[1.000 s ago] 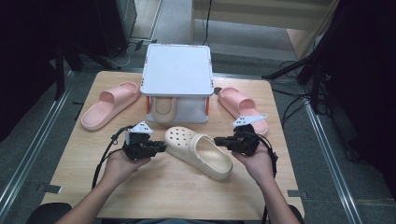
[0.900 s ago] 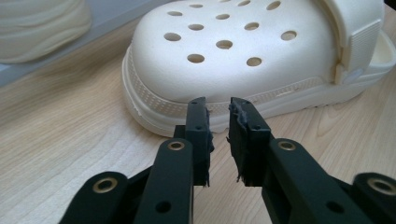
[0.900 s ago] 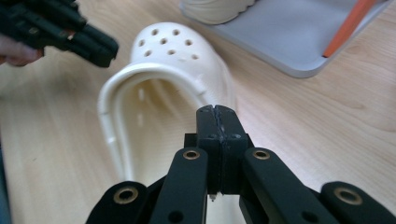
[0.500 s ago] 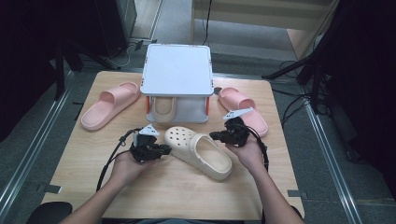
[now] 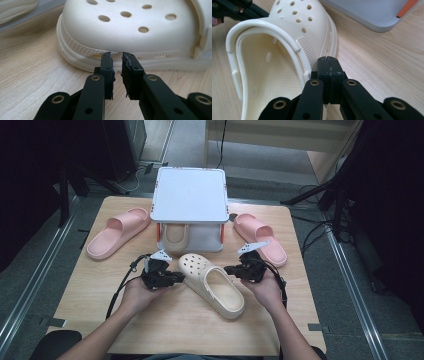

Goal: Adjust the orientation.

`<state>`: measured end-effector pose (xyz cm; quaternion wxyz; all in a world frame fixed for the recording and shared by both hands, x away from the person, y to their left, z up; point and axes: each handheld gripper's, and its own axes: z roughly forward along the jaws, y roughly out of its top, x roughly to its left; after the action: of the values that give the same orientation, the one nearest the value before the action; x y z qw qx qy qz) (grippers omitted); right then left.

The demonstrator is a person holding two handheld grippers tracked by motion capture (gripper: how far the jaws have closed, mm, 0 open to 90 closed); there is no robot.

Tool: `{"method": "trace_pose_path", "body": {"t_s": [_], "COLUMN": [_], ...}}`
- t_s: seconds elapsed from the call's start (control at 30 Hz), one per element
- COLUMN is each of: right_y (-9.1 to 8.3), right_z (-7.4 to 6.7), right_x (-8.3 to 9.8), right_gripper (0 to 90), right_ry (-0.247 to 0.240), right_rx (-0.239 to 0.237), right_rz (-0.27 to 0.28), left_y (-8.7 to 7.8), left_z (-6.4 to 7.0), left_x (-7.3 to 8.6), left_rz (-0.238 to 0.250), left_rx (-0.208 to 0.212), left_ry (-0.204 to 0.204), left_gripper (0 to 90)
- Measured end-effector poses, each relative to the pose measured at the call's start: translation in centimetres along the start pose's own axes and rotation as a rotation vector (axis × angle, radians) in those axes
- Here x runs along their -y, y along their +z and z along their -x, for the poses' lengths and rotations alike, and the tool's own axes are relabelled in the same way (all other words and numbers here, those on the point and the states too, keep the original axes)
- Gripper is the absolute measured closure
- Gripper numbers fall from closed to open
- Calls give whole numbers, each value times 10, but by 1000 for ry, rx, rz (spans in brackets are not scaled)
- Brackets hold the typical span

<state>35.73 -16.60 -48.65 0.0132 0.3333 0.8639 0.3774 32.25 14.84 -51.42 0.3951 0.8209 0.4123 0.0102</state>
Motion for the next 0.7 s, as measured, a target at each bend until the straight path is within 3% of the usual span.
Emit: {"method": "trace_pose_path", "body": {"t_s": [0.13, 0.47, 0.7], "right_y": [-2, -12, -13], "right_z": [-5, -18, -30], "right_x": [4, 18, 25], "right_gripper": [900, 900, 900], "right_ry": [6, 43, 54], "right_rx": [0, 26, 15], "right_rz": [2, 11, 6], "left_y": [3, 16, 21], "left_z": [-3, -1, -5], "left_x": [-4, -17, -23], "left_rz": [0, -31, -25], "left_rx": [6, 12, 12], "left_ry": [-7, 34, 15], "left_gripper": [788, 799, 803]}}
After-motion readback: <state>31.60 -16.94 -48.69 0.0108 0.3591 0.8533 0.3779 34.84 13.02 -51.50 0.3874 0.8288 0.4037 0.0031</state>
